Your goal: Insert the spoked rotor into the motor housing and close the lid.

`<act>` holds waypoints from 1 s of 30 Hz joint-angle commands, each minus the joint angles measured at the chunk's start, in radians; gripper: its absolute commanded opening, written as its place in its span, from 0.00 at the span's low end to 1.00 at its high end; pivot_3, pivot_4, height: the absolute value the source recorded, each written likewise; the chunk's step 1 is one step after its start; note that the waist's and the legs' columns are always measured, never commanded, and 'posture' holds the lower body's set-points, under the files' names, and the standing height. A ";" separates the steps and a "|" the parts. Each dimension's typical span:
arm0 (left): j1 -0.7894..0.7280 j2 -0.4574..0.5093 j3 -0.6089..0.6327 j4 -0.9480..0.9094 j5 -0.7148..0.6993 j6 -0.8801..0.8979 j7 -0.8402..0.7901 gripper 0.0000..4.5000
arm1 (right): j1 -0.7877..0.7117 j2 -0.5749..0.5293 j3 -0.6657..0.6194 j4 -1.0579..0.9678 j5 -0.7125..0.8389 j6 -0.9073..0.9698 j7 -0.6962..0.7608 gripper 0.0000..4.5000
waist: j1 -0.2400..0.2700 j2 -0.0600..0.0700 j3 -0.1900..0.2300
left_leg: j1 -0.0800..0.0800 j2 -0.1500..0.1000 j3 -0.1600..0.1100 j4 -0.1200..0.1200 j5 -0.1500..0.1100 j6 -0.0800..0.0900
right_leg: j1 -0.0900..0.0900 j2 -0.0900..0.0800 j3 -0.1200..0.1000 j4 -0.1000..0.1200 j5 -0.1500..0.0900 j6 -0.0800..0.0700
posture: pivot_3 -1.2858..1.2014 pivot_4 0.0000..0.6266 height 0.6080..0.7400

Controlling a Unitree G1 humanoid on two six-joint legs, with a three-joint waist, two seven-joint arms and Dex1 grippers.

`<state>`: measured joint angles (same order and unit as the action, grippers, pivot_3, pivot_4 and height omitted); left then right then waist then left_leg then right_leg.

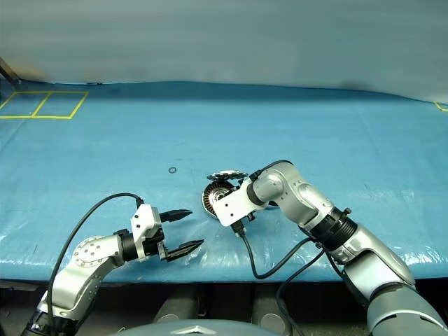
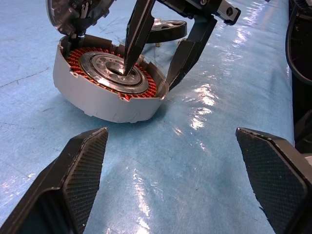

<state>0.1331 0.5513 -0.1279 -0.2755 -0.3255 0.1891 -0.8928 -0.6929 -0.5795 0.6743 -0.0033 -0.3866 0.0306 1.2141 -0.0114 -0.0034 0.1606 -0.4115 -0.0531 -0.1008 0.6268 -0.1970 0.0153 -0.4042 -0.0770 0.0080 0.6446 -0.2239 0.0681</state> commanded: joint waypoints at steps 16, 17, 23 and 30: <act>0.001 -0.015 0.017 -0.015 -0.013 -0.028 0.005 1.00 | 0.119 0.010 -0.257 -0.333 0.274 0.327 0.041 0.61 | 0.003 0.000 0.000 | -0.003 0.000 0.000 -0.001 0.000 0.000 | -0.003 0.000 0.000 0.000 0.003 -0.005 | 0.52 0.24 1.00; 0.005 -0.020 0.023 -0.015 -0.018 -0.030 0.010 1.00 | 0.155 0.012 -0.299 -0.368 0.321 0.383 0.031 0.61 | 0.004 0.000 0.000 | -0.003 0.000 -0.001 -0.001 0.000 0.000 | -0.003 0.000 0.000 0.000 0.003 -0.005 | 0.52 0.24 1.00; 0.019 -0.052 0.083 -0.011 -0.038 -0.040 0.062 1.00 | 0.436 0.080 -0.504 -0.513 0.444 0.551 -0.189 0.61 | 0.007 -0.001 0.000 | -0.004 -0.001 -0.001 -0.001 -0.001 0.001 | -0.003 -0.002 0.000 -0.001 0.002 -0.005 | 0.52 0.24 1.00; -0.036 -0.131 0.212 0.068 -0.032 -0.025 0.236 1.00 | 0.735 0.226 -0.544 -0.668 0.506 0.622 -0.440 0.61 | 0.002 0.000 0.000 | -0.003 0.002 0.000 -0.002 -0.001 0.000 | -0.004 -0.002 0.001 0.000 -0.001 -0.001 | 0.52 0.24 1.00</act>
<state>0.1192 0.4291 0.0401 -0.2217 -0.3549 0.1651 -0.7050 0.0319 -0.3687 0.1309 -0.6218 0.1161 0.6619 0.8314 -0.0089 -0.0034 0.1606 -0.4142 -0.0515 -0.1004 0.6255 -0.1975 0.0152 -0.4078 -0.0780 0.0086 0.6448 -0.2249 0.0676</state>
